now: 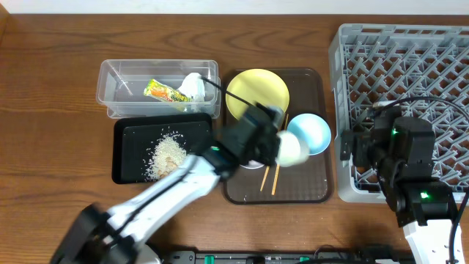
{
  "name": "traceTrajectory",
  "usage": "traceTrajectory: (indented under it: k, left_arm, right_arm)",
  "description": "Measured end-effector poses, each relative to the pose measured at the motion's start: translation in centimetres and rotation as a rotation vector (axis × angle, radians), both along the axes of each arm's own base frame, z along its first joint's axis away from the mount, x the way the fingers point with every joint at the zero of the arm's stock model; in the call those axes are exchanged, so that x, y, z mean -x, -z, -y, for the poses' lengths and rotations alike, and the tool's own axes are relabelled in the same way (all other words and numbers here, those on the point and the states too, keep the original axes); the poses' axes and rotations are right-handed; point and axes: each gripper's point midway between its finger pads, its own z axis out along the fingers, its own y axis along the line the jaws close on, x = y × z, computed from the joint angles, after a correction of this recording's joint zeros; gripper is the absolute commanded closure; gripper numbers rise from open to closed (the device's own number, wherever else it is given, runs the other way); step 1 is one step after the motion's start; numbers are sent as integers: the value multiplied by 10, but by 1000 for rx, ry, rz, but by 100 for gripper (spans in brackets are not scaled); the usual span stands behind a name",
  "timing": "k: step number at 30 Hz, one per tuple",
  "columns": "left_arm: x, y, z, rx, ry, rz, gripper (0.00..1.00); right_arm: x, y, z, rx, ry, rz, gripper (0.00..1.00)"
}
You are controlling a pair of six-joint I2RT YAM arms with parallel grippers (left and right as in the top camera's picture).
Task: Sort waste into correct bins and load items into the dishwasher rack
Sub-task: 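Hand the white cup from the left gripper to the right gripper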
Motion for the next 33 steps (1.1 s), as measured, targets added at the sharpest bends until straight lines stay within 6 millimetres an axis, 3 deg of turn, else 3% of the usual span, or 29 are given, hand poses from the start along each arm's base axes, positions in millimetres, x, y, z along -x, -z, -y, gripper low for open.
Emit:
traceTrajectory:
  k: [3, 6, 8, 11, 15, 21, 25, 33]
  left_arm:
    - [-30, -32, -30, 82, -132, 37, 94]
    - [-58, -43, -57, 173, -247, 4, 94]
    - [-74, -47, -65, 271, -269, -43, 94]
    - [-81, -48, -62, 385, -236, -118, 94]
    - [-74, -47, -45, 538, -112, -269, 94]
    - [-45, -47, -25, 634, 46, -463, 94]
    - [-31, -54, -19, 661, 111, -519, 94]
    - [-17, -61, -17, 688, 179, -579, 94]
  right_arm:
    - [-9, -8, -5, -28, -12, 45, 1]
    - [-17, -6, -22, -90, -84, 42, 1]
    - [-18, 4, -45, -170, -193, -5, 1]
    - [-14, 17, -71, -266, -326, -70, 1]
    - [-7, 26, -104, -402, -523, -120, 1]
    - [-10, 13, -140, -575, -792, -42, 1]
    - [-8, -8, -155, -656, -953, 59, 5]
    - [6, -25, -161, -730, -1069, 104, 20]
